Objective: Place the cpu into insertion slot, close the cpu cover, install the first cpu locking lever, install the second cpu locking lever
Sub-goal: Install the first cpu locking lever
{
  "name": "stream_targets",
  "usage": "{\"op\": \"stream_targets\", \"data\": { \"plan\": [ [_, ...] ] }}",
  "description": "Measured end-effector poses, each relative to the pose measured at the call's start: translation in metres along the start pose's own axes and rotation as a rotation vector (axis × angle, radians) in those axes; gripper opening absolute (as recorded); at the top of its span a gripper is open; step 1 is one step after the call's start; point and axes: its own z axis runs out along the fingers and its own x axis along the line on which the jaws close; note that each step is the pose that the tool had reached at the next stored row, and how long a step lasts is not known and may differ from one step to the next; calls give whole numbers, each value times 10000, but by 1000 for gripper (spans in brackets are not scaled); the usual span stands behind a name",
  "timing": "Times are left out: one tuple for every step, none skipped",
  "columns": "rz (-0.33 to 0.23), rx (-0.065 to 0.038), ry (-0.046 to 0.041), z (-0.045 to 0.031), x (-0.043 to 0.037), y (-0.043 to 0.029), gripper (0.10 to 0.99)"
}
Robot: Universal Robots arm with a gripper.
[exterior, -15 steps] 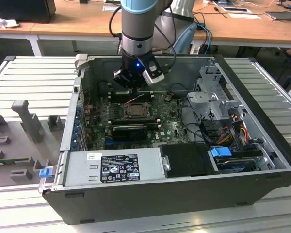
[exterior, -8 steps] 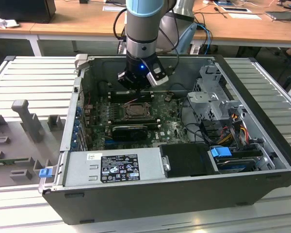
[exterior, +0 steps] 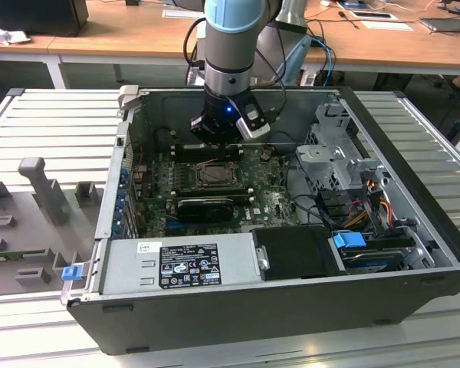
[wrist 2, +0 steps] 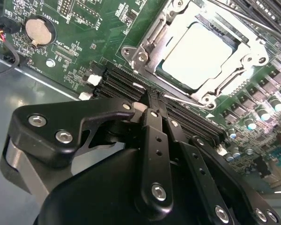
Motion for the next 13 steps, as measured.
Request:
{"op": "stream_targets", "data": {
  "plan": [
    [-3,7,-12,8,-5,-2,106],
    [-7,14,-20,14,-9,-3,106],
    [-13,23,-25,22,-17,-4,106],
    [-15,29,-26,28,-24,-5,106],
    [-14,31,-27,36,-25,-7,106],
    [-13,31,-28,42,-25,-8,106],
    [-14,31,-28,47,-25,-8,106],
    [-15,32,-27,53,-26,-9,106],
    [-16,32,-28,63,-27,-11,106],
    [-16,32,-28,72,-29,-12,106],
    [-16,35,-27,83,-40,-13,106],
    [-17,38,-27,89,-43,-14,106],
    [-16,39,-28,98,-44,-15,106]
  ]
}}
